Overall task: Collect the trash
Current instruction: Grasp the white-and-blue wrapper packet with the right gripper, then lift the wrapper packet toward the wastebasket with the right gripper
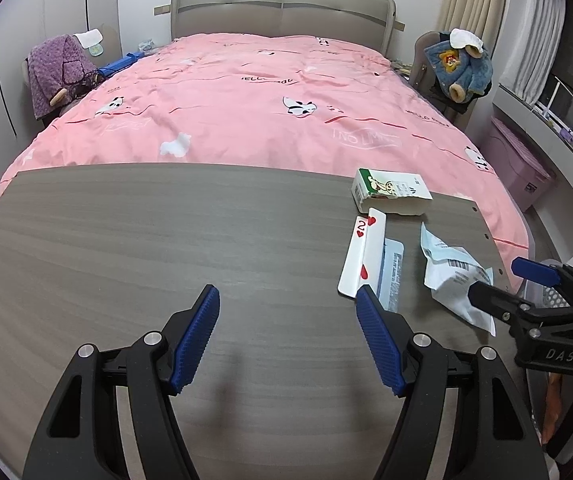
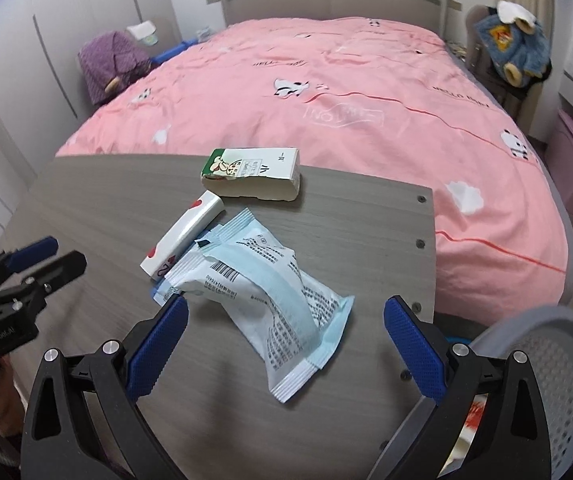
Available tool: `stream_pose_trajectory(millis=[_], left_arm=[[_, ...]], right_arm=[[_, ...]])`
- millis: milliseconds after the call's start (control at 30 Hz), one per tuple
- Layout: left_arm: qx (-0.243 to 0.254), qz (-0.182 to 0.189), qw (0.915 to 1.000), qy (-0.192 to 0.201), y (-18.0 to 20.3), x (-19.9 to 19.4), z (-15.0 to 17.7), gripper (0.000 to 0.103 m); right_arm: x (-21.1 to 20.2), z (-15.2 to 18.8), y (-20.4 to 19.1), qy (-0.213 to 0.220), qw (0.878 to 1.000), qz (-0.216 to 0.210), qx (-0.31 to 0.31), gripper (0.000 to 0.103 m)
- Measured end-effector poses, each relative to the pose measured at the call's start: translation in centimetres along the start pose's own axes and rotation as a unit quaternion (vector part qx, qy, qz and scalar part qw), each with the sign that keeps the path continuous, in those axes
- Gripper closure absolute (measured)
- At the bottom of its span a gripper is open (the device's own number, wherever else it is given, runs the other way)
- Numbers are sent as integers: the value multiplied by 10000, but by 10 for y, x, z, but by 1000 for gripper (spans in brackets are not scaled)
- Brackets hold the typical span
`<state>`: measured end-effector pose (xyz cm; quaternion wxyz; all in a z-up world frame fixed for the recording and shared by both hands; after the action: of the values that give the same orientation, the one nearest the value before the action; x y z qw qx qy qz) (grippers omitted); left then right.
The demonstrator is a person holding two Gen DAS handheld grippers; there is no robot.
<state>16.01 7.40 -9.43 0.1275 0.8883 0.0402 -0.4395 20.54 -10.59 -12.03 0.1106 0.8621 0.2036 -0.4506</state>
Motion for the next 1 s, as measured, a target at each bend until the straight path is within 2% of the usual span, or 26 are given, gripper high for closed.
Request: stream_pose_trajectory(millis=[367, 567, 600, 733, 833, 1000], left_arm=[[-63, -7, 10000, -42, -4, 4, -2, 35], [-66, -6, 10000, -55, -5, 4, -2, 35], [-71, 0, 10000, -62, -4, 5, -1, 35], [-72, 15, 9999, -83, -5, 6, 0, 35], [-79, 22, 9999, -96, -6, 7, 0, 35], [-45, 50, 9999, -145, -3, 9, 3, 35]], right_arm=[[28, -5, -8, -468, 9973, 44, -564, 7], [34, -9, -6, -499, 9975, -79, -498, 8], [36, -9, -6, -516, 9974, -80, -497, 11], [42, -7, -7, -671, 9964, -94, -509, 31], [40, -7, -9, -636, 9964, -45, -553, 38], [32, -3, -6, -486, 9986, -126, -173, 42]])
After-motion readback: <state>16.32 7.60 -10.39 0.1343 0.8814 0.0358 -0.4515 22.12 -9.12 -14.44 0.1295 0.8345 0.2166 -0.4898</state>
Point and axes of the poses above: each gripper's, at about its wrist camera, not at the fingertips, and x roughly the way its jaws point, y to its right, z to its underside, the point moved 7 cm from there along x, roughly the way its jaws point, and after that the axes turned 10 degrees about -x, right-handed, at the moved point
